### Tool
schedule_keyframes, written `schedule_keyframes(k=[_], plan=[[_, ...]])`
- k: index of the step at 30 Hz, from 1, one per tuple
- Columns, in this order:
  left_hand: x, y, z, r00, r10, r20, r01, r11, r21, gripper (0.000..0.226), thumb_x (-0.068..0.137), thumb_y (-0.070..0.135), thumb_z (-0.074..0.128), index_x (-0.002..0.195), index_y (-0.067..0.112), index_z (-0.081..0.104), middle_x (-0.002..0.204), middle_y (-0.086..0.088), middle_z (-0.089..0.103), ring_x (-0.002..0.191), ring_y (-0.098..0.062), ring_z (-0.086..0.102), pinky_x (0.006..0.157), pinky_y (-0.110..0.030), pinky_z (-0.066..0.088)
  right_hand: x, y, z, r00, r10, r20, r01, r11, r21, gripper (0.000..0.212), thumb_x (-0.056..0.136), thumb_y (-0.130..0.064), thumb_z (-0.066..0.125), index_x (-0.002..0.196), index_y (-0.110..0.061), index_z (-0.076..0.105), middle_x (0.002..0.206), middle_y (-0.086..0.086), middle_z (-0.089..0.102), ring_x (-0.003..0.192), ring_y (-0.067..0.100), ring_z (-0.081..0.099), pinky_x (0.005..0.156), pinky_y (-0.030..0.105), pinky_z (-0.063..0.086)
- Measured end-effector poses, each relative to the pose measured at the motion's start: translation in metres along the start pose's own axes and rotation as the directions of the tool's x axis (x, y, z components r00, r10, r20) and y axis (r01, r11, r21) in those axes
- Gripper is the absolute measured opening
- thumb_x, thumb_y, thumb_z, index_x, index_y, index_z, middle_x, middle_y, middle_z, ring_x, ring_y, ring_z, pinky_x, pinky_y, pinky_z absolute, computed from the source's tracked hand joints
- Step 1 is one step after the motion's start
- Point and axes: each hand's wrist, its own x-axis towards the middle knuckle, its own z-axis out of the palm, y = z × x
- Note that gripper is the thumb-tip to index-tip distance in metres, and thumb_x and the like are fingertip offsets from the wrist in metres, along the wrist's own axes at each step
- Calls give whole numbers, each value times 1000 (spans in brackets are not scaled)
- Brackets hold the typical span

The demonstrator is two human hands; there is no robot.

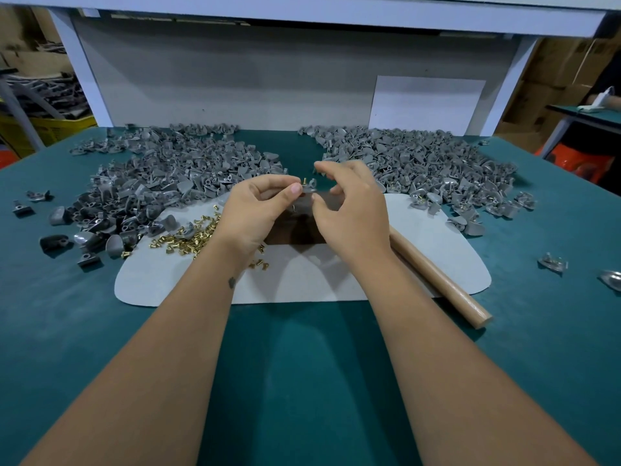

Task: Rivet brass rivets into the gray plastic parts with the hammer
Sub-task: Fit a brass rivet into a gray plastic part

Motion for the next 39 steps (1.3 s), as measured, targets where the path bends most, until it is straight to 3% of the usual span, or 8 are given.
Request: schedule_keyframes(k=[6,9,14,19,26,31,35,39], plan=[[-3,3,6,998,10,-66,-8,1000,24,2,83,13,75,84,13,73,78,-4,75,72,-14,68,79,-36,59,0,-1,6,994,76,78,-83,993,88,16,78,-14,65,92,-22,67,79,-8,63,71,7,59,69,33,54],[-6,5,9,999,8,-39,-6,1000,30,6,88,15,71,86,11,75,84,-13,74,78,-21,68,86,-45,58,1,0,8,989,123,83,-132,985,112,15,78,-18,70,90,-26,66,77,-12,63,71,3,59,70,26,53],[-3,5,8,996,42,-79,-37,997,71,13,95,17,63,89,14,75,88,-5,77,88,-19,73,83,-29,58,5,4,2,973,211,93,-227,947,226,20,79,-10,73,88,-26,65,74,-17,61,69,-4,57,67,11,46],[-2,4,4,1000,27,-11,-27,1000,-11,24,92,2,64,110,17,69,99,3,76,92,-11,73,81,-20,57,7,1,-3,967,197,159,-236,931,278,22,82,-9,72,102,-17,72,84,-6,59,76,5,56,72,12,43],[-1,2,2,996,72,-47,-64,987,148,12,90,10,69,90,21,74,87,3,75,83,-10,69,88,-32,54,10,3,-5,943,248,224,-309,901,305,33,86,-5,65,118,-16,66,80,-10,61,76,2,55,75,12,43],[-1,-1,2,989,150,3,-140,914,381,13,89,12,71,86,24,76,87,4,73,85,-2,65,83,-23,51,11,6,-9,933,327,149,-359,879,315,23,90,-7,56,95,-25,70,90,-7,68,88,8,64,87,25,51],[1,-1,2,979,200,38,-189,824,533,9,87,15,73,94,15,79,92,-3,73,103,-21,63,99,-45,47,13,7,-7,941,290,174,-322,925,202,16,89,-10,61,86,-23,70,80,-11,66,78,4,61,75,18,46],[3,0,2,980,196,41,-185,809,558,9,87,16,73,94,16,79,94,-2,73,104,-22,62,99,-45,47,14,6,-5,942,267,201,-293,950,111,12,89,-12,62,86,-17,72,78,-10,65,76,6,58,74,21,46]])
